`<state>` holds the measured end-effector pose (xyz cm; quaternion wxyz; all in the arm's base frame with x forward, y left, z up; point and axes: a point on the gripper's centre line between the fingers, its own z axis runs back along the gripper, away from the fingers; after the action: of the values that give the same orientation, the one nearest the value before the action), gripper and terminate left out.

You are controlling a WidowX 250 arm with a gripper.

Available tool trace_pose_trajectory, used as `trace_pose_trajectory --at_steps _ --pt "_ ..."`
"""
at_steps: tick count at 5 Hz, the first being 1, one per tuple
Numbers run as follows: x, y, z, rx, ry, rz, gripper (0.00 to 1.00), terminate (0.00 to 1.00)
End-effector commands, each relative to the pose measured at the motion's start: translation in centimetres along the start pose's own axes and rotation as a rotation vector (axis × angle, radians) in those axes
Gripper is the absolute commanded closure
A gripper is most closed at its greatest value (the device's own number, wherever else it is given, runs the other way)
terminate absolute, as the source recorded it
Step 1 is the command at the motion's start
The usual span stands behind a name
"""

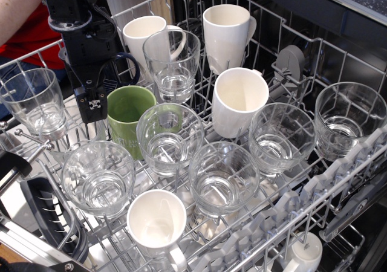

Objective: Pick up any cup

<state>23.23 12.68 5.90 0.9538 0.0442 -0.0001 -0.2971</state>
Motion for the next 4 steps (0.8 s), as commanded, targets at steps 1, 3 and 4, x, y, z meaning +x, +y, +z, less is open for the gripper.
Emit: trace_pose_trajectory --at_steps 1,3,4 --pt "0.0 0.0 0.0 0.0 0.0 0.0 0.0 0.0" --pt "-0.9 0.8 -2.5 0.032 -0.018 -0.029 0.0 0.0" --pt "-0.9 0.6 -4.5 0.013 -0.023 -0.04 0.0 0.0"
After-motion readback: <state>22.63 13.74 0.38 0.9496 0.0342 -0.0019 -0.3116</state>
